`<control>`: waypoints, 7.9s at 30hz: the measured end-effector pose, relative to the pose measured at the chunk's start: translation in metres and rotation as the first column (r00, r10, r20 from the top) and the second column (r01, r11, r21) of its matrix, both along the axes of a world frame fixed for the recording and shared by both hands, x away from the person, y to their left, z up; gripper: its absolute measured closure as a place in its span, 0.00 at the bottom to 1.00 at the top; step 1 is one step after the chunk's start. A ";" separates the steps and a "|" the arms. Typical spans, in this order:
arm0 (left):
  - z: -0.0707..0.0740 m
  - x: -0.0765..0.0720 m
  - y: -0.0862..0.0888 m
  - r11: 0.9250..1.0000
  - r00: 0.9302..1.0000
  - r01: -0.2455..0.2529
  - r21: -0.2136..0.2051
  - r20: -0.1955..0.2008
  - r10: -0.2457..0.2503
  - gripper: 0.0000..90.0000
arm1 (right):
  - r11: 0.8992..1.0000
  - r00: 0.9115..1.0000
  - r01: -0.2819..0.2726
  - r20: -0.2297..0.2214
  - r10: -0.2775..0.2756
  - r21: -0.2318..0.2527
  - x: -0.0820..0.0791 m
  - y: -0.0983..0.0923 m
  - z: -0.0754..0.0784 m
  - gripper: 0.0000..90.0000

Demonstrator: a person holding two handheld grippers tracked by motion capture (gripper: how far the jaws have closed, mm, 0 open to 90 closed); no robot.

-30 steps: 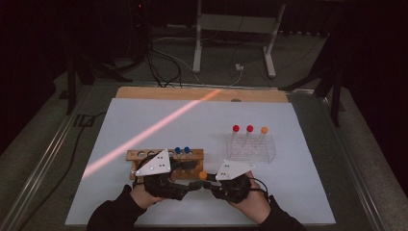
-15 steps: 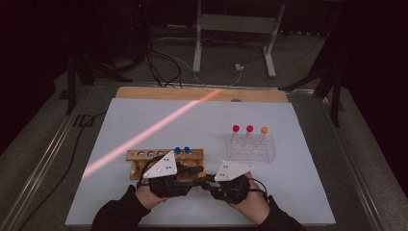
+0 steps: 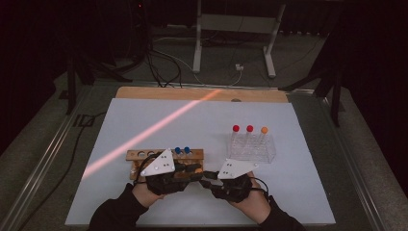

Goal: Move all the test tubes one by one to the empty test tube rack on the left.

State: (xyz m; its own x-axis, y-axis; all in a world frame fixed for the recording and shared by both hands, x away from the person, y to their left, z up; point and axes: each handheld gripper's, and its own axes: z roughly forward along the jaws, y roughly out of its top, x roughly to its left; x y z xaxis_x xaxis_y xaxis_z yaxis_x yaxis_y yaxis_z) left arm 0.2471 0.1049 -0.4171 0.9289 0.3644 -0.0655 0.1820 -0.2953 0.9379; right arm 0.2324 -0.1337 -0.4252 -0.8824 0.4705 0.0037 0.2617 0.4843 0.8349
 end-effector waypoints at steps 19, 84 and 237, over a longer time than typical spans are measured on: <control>0.035 0.012 0.051 0.985 0.982 -0.173 0.001 0.079 0.172 0.79 | 0.988 0.993 0.106 0.044 -0.112 0.110 0.004 -0.018 0.011 0.25; -0.031 0.056 0.059 0.944 0.948 -0.314 0.105 -0.018 0.317 0.79 | 0.984 0.990 0.120 0.052 -0.128 0.135 0.006 -0.031 0.011 0.02; 0.007 0.016 0.043 0.997 0.998 -0.070 -0.036 -0.009 0.069 0.02 | 0.989 0.990 0.136 0.054 -0.132 -0.063 0.030 -0.034 0.017 0.83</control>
